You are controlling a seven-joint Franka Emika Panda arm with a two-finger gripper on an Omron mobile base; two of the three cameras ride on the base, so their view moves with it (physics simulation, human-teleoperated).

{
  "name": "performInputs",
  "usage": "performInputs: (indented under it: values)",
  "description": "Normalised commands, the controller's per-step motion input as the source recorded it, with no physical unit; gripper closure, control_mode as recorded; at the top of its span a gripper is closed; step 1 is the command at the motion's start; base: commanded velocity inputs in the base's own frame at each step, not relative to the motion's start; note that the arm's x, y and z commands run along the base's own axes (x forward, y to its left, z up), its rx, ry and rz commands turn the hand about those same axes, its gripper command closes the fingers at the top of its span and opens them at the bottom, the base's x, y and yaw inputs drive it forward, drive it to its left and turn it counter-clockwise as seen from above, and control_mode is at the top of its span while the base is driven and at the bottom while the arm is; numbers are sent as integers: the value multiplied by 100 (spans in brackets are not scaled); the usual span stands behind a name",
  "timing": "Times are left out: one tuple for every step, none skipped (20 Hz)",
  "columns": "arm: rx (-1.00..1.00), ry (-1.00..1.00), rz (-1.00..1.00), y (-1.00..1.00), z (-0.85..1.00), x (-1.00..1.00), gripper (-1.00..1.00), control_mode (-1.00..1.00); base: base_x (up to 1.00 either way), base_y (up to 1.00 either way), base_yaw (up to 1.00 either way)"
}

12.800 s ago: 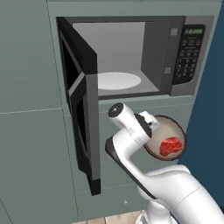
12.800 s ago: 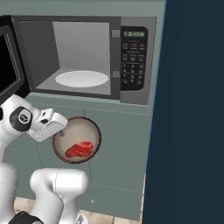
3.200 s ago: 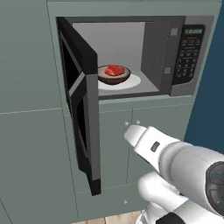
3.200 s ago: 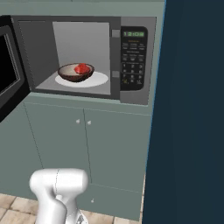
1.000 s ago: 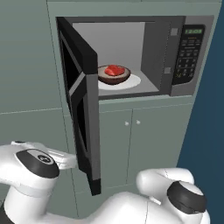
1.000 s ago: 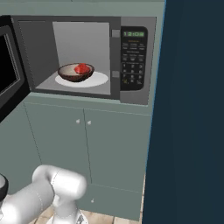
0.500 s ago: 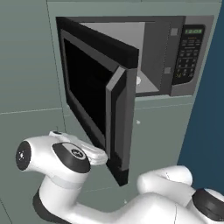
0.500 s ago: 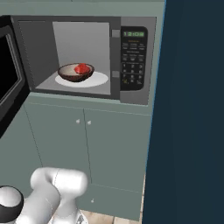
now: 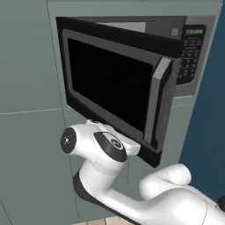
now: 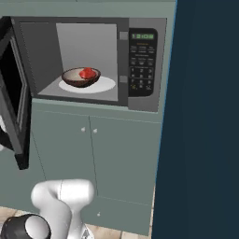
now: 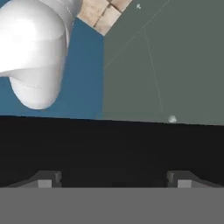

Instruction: Remove the kiwi from the bowl and place it on the small plate. Then place the bowl with only the steak in the microwave, close the door, and press the start button to microwave the steak.

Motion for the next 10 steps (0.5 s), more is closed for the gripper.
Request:
performInputs:
  values:
    - [1, -6, -7, -100, 19, 27, -100, -100, 0, 0, 0]
    - [2, -4, -7, -100, 15, 27, -100, -100, 0, 0, 0]
    - [2, -2, -8, -100, 12, 29, -100, -100, 0, 0, 0]
    - [2, -3, -8, -99, 14, 30, -100, -100, 0, 0, 0]
    - [2, -1, -8, -98, 13, 31, -100, -100, 0, 0, 0]
    - [2, -2, -8, -96, 14, 31, -100, -100, 0, 0, 0]
    - [2, -1, -8, -96, 16, 31, -100, -100, 0, 0, 0]
    - [2, -1, -8, -94, 16, 34, -100, -100, 0, 0, 0]
    - [2, -1, -7, -93, 19, 38, -100, -100, 0, 0, 0]
    - [3, -4, -7, -94, 20, 39, -100, -100, 0, 0, 0]
